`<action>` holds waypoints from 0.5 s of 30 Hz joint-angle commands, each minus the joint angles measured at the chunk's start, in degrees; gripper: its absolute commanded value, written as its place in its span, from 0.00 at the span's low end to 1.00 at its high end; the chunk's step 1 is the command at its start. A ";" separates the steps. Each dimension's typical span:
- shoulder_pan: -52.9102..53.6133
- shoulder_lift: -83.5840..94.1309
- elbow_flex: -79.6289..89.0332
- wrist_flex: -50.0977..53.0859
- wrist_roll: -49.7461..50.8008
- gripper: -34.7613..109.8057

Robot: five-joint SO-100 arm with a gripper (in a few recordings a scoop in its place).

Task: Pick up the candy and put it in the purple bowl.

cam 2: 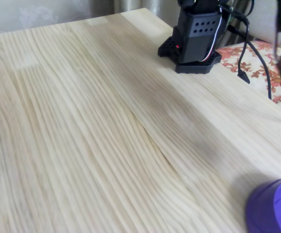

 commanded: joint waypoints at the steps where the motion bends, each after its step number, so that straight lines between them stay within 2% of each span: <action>1: -0.35 0.35 -7.38 -2.20 1.14 0.23; 11: 0.62 -3.96 -9.93 -3.87 2.64 0.23; 15: 1.41 -4.92 -9.84 -3.78 2.90 0.29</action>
